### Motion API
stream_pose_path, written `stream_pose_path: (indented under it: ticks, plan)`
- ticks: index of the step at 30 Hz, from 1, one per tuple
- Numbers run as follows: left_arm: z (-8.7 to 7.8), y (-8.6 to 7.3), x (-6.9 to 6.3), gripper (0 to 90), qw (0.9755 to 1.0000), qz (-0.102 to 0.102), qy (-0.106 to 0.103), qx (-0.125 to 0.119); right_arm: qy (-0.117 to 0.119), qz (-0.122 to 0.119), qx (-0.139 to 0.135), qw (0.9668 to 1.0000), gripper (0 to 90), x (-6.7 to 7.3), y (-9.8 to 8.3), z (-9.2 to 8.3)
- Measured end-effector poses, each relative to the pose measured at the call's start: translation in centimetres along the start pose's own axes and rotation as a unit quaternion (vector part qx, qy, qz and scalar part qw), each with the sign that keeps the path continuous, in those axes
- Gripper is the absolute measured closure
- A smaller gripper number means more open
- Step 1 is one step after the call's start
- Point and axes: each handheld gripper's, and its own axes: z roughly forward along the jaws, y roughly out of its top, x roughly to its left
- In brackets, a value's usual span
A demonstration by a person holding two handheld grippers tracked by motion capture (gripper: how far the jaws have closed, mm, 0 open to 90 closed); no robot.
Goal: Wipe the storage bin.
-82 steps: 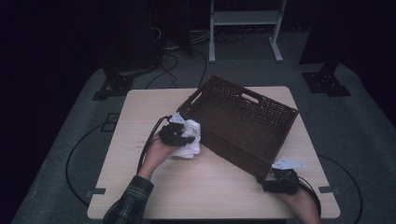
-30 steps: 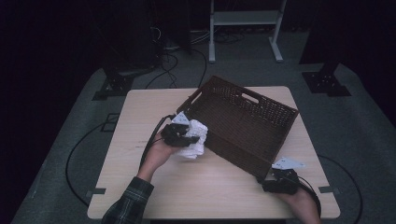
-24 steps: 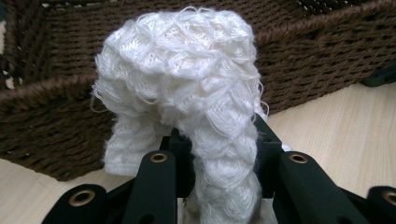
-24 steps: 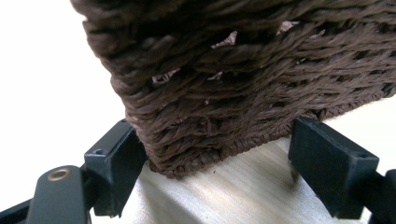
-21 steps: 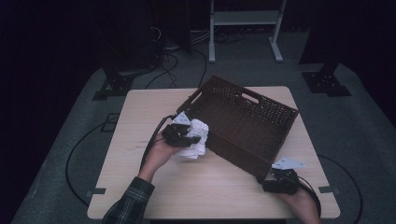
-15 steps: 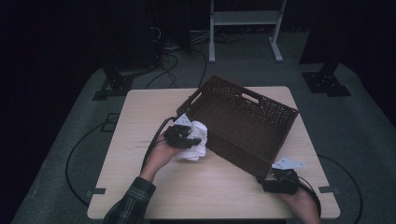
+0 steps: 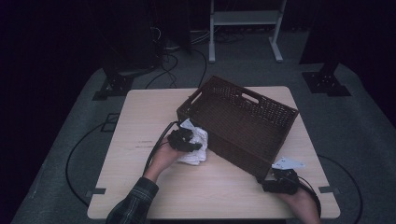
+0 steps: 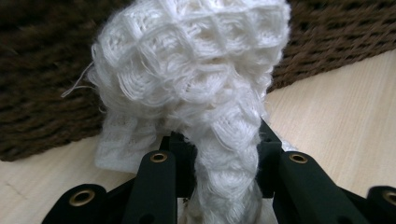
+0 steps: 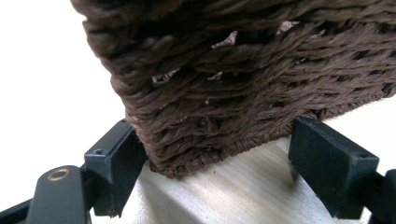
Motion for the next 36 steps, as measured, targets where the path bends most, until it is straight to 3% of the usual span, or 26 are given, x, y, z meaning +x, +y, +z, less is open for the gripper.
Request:
stream_pose_path:
  ticks: [8, 16, 27, 36]
  plan:
    - [1.8, -0.7, 0.1, 67.9, 0.9994, -0.007, -0.006, 0.034, 0.0, 0.0, 0.0, 1.0, 18.9, 0.0, 0.0, 0.0]
    - [2.0, -0.7, -0.1, 68.0, 0.9993, 0.001, 0.0, 0.037, 0.0, 0.0, 0.0, 1.0, 18.9, 0.0, 0.0, 0.0]
    - [-0.3, 0.3, -0.7, 67.9, 0.9998, 0.017, -0.003, -0.002, 0.0, 0.0, 0.0, 1.0, 18.9, 0.0, 0.0, 0.0]
    - [-2.5, 1.3, -1.5, 67.9, 0.9987, 0.033, 0.001, -0.04, 0.0, 0.0, 0.0, 1.0, 18.9, 0.0, 0.0, 0.0]
